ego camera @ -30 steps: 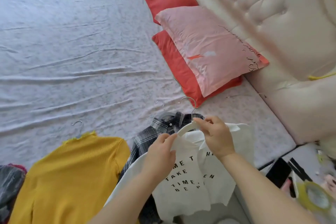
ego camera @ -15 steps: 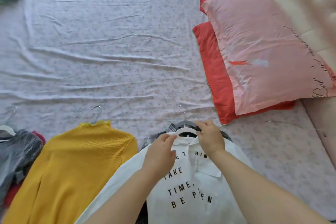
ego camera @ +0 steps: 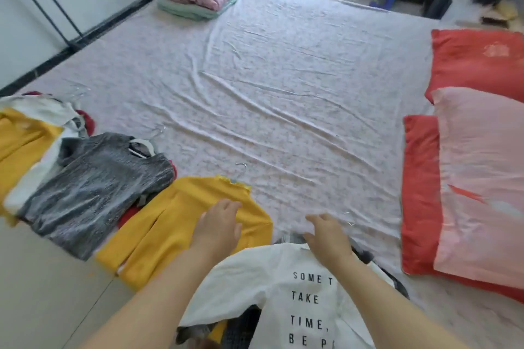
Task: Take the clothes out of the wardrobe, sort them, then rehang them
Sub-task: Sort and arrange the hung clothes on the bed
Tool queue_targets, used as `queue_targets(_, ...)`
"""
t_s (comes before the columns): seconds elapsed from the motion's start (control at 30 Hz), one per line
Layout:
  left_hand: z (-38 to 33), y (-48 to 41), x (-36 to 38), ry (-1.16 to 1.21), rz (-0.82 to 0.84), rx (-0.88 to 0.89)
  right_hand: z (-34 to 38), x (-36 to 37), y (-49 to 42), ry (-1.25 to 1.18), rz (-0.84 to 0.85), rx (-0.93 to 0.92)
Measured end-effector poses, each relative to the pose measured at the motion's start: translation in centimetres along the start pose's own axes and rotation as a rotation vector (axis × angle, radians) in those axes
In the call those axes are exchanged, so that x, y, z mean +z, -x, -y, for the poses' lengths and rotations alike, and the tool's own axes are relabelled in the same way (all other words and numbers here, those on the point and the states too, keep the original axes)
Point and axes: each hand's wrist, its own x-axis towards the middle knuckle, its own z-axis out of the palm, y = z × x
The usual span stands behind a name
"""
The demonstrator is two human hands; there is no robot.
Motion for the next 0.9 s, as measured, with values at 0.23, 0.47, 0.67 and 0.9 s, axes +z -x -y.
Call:
queue_targets(0.23,13.6,6.8,-5.7,-0.013,-0.067,-0.32,14.0,2.2,-1.0,0.123,0.111,-0.219)
queue_targets(0.47,27.9,12.7,-8.7,0.028,-0.095,-0.503,28.7,7.6,-0.2,0.274,0.137,-0.366)
queue_targets(0.67,41.1,16.6,-11.5,0.058,-0.037,-0.54,42.1,15.0,0.5,0.304,0.179,-0.416)
queue_targets(0.9,53.4,19.7,-15.1,0.087,-0.045,-0.614,54.3,21.2,0.4,0.325,0.267,-0.474)
